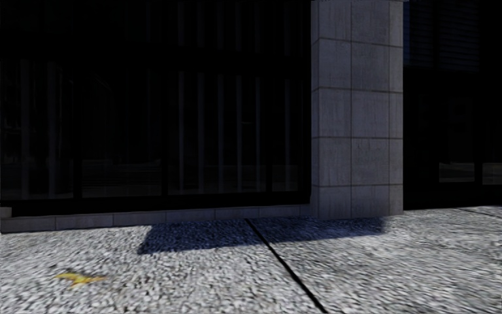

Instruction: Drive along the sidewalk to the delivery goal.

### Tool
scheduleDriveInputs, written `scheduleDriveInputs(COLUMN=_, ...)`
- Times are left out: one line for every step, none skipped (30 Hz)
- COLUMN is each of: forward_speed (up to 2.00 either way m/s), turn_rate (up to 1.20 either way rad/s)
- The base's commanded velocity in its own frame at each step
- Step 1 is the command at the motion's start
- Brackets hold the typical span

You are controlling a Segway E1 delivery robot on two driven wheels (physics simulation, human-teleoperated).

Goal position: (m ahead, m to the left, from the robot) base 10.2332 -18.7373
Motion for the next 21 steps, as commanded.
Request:
scheduleDriveInputs(forward_speed=1.36, turn_rate=-0.58)
scheduleDriveInputs(forward_speed=1.36, turn_rate=-0.58)
scheduleDriveInputs(forward_speed=1.36, turn_rate=-0.58)
scheduleDriveInputs(forward_speed=1.36, turn_rate=-0.58)
scheduleDriveInputs(forward_speed=1.36, turn_rate=-0.58)
scheduleDriveInputs(forward_speed=1.36, turn_rate=-0.58)
scheduleDriveInputs(forward_speed=1.35, turn_rate=-0.58)
scheduleDriveInputs(forward_speed=1.35, turn_rate=-0.58)
scheduleDriveInputs(forward_speed=1.35, turn_rate=-0.59)
scheduleDriveInputs(forward_speed=1.35, turn_rate=-0.59)
scheduleDriveInputs(forward_speed=1.35, turn_rate=-0.59)
scheduleDriveInputs(forward_speed=1.35, turn_rate=-0.59)
scheduleDriveInputs(forward_speed=1.35, turn_rate=-0.59)
scheduleDriveInputs(forward_speed=1.35, turn_rate=-0.63)
scheduleDriveInputs(forward_speed=1.35, turn_rate=-0.65)
scheduleDriveInputs(forward_speed=1.35, turn_rate=-0.65)
scheduleDriveInputs(forward_speed=1.35, turn_rate=-0.66)
scheduleDriveInputs(forward_speed=1.35, turn_rate=-0.66)
scheduleDriveInputs(forward_speed=1.35, turn_rate=-0.66)
scheduleDriveInputs(forward_speed=1.35, turn_rate=-0.66)
scheduleDriveInputs(forward_speed=1.35, turn_rate=-0.71)
